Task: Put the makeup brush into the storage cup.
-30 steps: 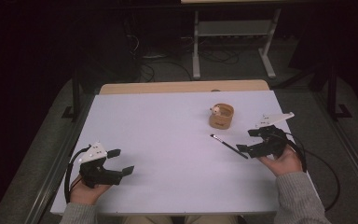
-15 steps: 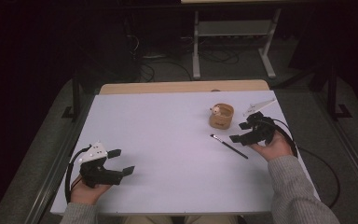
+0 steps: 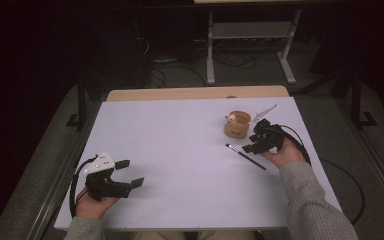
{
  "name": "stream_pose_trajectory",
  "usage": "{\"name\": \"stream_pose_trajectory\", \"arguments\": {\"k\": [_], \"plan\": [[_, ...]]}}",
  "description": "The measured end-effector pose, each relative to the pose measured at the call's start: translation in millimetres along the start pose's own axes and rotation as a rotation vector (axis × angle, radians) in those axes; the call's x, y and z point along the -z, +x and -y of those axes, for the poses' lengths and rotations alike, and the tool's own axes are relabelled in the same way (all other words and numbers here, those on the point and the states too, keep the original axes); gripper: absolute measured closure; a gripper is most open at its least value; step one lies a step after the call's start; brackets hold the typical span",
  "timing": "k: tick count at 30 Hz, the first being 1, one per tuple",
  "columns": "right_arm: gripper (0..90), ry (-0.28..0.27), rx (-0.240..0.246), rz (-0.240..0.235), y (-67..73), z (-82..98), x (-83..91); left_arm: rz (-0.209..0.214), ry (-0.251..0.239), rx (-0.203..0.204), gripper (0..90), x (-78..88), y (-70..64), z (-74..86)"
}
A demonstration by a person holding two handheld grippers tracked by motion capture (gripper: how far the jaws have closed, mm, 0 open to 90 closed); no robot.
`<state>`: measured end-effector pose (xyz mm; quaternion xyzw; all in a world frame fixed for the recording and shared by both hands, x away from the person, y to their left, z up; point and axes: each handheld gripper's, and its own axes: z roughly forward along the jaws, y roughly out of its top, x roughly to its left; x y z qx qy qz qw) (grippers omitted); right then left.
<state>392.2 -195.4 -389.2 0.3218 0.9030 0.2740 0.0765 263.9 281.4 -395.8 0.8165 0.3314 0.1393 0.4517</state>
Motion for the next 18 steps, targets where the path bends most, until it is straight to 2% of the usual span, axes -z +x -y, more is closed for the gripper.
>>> {"name": "stream_pose_trajectory", "arguments": {"k": [13,18], "plan": [[57.5,0.076,0.014,-0.013,2.2,-3.9,-21.5,0.003,-0.002,0.003,16.6,0.2,0.5,0.1],[60.9,0.083,0.014,-0.015,2.1,-4.1,-25.2,0.003,-0.002,0.000,16.7,0.1,0.2,-0.1]]}}
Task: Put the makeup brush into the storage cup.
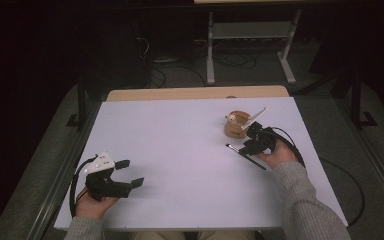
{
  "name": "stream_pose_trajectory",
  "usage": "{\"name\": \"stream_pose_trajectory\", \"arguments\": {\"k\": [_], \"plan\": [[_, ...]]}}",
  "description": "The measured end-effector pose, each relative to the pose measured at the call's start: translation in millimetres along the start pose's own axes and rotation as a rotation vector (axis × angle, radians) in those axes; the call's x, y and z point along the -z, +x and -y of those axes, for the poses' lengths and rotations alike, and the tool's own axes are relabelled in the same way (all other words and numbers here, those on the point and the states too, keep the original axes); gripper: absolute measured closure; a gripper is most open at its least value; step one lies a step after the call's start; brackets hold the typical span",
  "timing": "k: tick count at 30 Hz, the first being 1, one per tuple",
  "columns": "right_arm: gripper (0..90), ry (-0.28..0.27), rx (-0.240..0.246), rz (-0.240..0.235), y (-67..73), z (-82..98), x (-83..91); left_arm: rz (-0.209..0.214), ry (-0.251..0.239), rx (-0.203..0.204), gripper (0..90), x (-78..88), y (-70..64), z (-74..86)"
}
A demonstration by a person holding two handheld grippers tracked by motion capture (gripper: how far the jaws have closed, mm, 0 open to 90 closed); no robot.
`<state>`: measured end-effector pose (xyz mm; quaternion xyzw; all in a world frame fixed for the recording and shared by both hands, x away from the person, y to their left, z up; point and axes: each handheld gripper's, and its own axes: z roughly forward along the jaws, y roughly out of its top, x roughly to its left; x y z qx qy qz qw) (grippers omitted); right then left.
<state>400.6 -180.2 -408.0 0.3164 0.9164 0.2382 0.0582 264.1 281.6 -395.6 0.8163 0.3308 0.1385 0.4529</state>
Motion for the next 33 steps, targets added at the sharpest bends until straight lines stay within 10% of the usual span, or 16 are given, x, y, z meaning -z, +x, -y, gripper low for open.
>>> {"name": "stream_pose_trajectory", "arguments": {"k": [33], "plan": [[76.5,0.091,-0.007,0.010,4.8,-0.1,-20.6,0.002,0.002,-0.001,16.9,-0.9,-0.5,0.1]]}}
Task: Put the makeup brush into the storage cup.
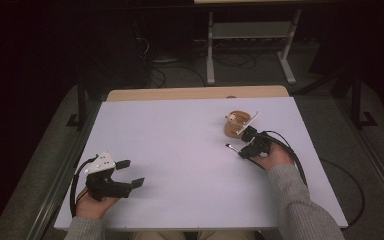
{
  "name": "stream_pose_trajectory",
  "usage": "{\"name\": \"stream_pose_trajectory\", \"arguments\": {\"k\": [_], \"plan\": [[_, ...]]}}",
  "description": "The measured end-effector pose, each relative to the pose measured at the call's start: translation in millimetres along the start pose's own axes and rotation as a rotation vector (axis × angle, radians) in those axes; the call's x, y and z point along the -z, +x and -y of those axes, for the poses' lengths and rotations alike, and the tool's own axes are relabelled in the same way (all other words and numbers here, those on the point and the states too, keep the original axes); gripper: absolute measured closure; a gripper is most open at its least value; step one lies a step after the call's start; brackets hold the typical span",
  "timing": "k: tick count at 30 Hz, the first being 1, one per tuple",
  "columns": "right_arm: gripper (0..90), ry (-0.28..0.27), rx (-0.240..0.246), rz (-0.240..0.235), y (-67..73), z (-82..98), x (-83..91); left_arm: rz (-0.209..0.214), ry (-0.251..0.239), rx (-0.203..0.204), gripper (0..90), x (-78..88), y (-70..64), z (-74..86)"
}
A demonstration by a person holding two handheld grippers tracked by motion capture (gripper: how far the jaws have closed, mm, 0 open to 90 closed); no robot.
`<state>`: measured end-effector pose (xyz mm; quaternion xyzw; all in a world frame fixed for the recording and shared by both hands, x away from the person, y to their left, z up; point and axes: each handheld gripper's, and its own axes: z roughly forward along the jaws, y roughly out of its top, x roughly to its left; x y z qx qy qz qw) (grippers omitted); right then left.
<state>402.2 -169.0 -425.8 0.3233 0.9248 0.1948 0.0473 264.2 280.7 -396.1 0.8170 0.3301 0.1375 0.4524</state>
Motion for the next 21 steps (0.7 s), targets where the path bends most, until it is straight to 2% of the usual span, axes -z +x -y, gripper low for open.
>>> {"name": "stream_pose_trajectory", "arguments": {"k": [6,12,21], "plan": [[81.6,0.007,0.010,0.019,3.1,-1.0,-0.7,0.001,0.002,-0.003,16.9,-0.5,-0.4,-0.2],[82.8,0.012,-0.006,0.027,4.8,-2.0,-1.0,0.002,0.004,-0.003,16.9,-1.2,-0.9,-0.3],[83.2,-0.008,-0.046,-0.006,-0.1,0.7,-0.7,0.003,0.007,-0.005,16.9,-2.1,-0.8,-0.2]]}}
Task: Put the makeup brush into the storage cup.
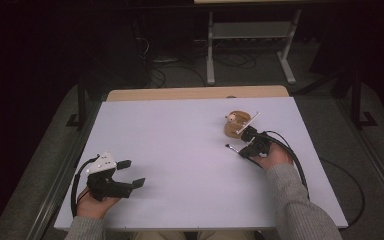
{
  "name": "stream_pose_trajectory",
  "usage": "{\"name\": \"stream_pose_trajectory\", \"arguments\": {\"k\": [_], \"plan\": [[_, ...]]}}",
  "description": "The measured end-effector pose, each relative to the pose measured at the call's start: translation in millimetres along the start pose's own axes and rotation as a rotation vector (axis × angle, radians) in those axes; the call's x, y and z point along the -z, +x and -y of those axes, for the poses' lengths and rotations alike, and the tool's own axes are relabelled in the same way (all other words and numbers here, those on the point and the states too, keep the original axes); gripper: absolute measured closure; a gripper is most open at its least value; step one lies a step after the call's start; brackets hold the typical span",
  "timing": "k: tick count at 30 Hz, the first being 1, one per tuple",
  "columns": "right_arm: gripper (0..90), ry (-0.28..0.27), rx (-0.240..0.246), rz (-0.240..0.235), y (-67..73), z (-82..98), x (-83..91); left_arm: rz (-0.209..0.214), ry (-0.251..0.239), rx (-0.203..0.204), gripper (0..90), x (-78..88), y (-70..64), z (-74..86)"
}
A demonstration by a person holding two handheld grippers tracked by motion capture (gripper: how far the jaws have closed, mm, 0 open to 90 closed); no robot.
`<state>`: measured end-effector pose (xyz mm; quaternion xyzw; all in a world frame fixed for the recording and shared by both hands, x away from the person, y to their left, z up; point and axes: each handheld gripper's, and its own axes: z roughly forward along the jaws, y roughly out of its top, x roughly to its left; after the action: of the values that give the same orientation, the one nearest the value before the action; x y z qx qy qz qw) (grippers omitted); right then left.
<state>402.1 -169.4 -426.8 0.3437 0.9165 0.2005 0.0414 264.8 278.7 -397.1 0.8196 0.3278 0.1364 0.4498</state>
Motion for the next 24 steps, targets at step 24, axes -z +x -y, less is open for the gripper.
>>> {"name": "stream_pose_trajectory", "arguments": {"k": [24], "plan": [[83.3,-0.120,0.048,-0.037,9.0,1.8,26.1,0.003,0.011,0.005,16.9,-1.5,0.4,0.8]]}}
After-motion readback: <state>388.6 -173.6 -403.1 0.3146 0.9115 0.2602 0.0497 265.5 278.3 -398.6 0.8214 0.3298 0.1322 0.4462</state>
